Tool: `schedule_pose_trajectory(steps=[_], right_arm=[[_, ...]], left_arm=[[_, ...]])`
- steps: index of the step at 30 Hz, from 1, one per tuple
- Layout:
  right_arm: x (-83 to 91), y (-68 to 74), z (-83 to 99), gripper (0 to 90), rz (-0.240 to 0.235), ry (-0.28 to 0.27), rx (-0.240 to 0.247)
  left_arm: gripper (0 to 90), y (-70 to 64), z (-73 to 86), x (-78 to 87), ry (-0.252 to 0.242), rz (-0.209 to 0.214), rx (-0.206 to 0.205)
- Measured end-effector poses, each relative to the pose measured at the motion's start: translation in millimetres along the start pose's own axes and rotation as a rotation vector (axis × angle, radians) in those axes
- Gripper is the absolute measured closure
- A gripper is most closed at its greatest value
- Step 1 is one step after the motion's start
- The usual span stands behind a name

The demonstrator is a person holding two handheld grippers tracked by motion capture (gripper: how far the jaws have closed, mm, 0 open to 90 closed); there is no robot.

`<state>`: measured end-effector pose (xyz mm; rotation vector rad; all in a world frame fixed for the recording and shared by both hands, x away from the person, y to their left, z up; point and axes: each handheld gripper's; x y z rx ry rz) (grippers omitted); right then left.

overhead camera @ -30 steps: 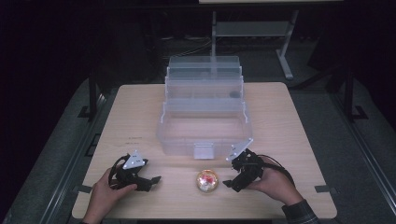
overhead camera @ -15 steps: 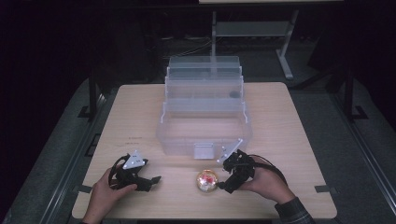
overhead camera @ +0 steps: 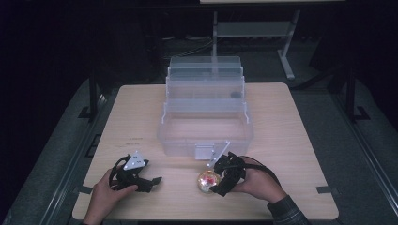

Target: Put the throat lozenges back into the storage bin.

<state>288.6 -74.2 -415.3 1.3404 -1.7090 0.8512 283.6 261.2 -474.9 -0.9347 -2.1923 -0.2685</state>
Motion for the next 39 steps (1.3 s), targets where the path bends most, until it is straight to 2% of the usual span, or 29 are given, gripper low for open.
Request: schedule_pose_trajectory(steps=[19,39], right_arm=[[-24.2,1.8,-16.0,13.8,-0.034,0.055,0.035],[-43.1,2.6,-18.3,13.6,-0.049,0.098,0.034]], left_arm=[[12.2,-0.2,0.1,-0.2,-0.003,0.000,0.003],[12.2,-0.2,0.1,-0.2,-0.003,0.000,0.003]])
Point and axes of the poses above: each handheld gripper's, and its own axes: x roughly backward along the jaws, z roughly out of its underside, y roughly to its left, and after that the axes turned 7 degrees about x, right-handed
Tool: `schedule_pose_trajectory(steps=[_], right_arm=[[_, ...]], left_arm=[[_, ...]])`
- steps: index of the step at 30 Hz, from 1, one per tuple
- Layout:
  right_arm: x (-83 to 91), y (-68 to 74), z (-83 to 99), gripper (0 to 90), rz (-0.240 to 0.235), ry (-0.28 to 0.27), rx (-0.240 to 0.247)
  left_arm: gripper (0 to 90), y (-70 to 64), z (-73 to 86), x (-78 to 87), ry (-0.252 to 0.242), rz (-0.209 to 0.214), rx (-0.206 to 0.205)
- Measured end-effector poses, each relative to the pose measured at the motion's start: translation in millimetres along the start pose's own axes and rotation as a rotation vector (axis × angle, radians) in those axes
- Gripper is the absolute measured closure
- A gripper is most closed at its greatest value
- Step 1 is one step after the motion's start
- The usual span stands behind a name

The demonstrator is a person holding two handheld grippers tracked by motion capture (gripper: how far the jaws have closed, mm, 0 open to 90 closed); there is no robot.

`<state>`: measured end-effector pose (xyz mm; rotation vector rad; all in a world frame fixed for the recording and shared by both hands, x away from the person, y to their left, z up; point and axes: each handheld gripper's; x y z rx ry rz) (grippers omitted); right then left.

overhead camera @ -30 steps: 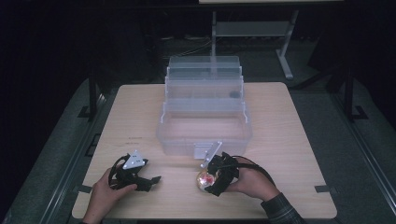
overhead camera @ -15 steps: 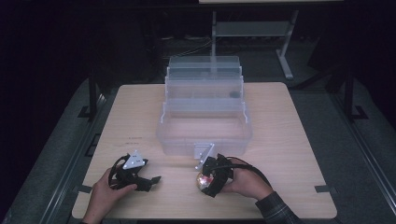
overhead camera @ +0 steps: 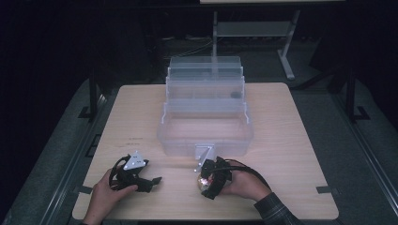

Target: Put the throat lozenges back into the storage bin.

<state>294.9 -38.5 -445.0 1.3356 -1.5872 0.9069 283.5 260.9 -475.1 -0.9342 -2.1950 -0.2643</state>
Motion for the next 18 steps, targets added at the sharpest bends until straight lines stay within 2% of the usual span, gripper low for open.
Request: schedule_pose_trajectory(steps=[6,9,18], right_arm=[[-2.0,-0.1,-0.1,14.6,0.003,0.002,-0.001],[-1.8,-0.9,0.4,19.0,0.009,0.001,-0.003],[-1.4,-1.3,1.0,19.6,0.005,-0.006,-0.009]], left_arm=[[12.2,0.0,0.0,0.0,0.000,0.000,0.000],[12.2,0.0,0.0,0.0,0.000,0.000,0.000],[12.2,0.0,0.0,0.1,0.001,0.000,0.000]])
Point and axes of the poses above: each handheld gripper's, and its own axes: x roughly backward along the jaws, z roughly out of its underside, y roughly to its left, and after that the axes turned 7 degrees about x, right-handed
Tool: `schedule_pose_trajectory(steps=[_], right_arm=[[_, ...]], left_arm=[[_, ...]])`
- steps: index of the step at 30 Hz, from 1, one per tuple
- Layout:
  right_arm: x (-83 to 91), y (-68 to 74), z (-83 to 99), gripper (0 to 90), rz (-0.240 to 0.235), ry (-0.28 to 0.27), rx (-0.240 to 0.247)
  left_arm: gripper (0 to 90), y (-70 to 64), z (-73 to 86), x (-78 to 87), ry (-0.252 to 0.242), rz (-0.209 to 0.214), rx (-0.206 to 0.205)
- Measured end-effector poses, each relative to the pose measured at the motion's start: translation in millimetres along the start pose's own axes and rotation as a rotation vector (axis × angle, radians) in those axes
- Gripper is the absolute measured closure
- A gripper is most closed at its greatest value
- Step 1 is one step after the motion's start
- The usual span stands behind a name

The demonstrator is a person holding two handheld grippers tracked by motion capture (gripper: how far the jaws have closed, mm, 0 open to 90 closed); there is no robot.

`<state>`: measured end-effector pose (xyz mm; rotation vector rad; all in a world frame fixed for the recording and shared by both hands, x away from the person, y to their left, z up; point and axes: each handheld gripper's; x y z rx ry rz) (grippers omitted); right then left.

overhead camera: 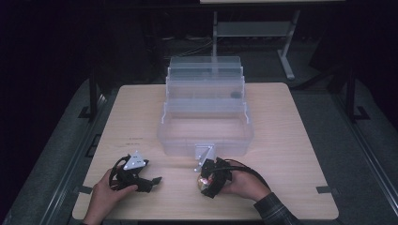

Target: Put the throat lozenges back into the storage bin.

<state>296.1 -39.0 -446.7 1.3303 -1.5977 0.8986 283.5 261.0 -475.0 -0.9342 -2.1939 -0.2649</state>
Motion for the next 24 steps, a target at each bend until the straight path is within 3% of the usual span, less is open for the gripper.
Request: schedule_pose_trajectory(steps=[24], right_arm=[[15.3,2.2,3.7,19.6,0.000,0.008,-0.003]], left_arm=[[12.2,0.0,0.0,-0.1,-0.001,0.000,0.000]])
Point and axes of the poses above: each handheld gripper's, and its own axes: x roughly backward along the jaws, z roughly out of its underside, y roughly to its left, and after that the axes turned 7 degrees about x, right-handed
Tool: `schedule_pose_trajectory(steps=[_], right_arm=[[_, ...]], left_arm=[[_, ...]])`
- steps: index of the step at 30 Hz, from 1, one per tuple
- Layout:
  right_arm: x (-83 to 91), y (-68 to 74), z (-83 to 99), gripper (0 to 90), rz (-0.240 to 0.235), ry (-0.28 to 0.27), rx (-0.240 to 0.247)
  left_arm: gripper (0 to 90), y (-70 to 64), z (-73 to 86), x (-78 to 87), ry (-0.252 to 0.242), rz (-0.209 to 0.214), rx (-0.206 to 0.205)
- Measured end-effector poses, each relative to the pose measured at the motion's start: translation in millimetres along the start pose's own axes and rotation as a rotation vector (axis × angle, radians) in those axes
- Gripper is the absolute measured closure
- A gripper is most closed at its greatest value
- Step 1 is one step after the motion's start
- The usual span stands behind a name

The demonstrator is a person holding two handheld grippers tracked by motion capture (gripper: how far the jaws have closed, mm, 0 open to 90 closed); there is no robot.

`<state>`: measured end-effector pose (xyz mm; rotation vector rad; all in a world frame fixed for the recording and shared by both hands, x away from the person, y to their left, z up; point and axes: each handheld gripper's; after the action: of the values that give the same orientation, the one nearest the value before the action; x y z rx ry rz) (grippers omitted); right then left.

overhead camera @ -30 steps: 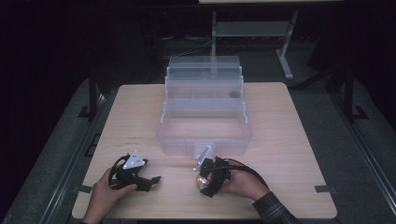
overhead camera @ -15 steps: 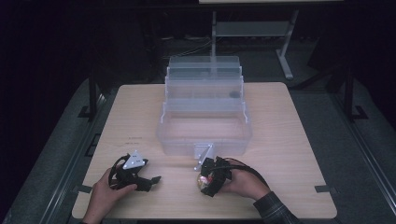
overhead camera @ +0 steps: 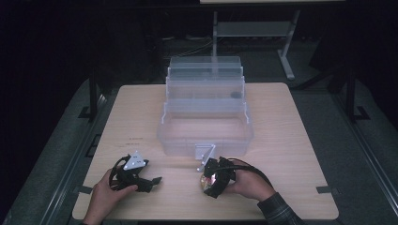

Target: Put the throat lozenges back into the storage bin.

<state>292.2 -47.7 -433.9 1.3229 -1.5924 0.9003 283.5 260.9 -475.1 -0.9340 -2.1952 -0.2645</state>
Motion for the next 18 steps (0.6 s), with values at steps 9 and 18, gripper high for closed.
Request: schedule_pose_trajectory(steps=[9,18], right_arm=[[7.3,0.3,2.7,19.6,0.003,-0.003,-0.004],[14.6,0.2,6.0,19.7,0.006,-0.006,-0.008]], left_arm=[[12.2,0.1,0.0,0.0,0.000,0.000,0.000],[12.2,0.2,-0.1,0.1,0.002,0.000,-0.002]])
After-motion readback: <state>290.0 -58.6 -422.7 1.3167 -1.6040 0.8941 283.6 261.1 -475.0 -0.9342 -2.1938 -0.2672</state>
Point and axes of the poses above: each handheld gripper's, and its own axes: x roughly backward along the jaws, z roughly out of its underside, y roughly to its left, and after that the axes turned 7 degrees about x, right-handed
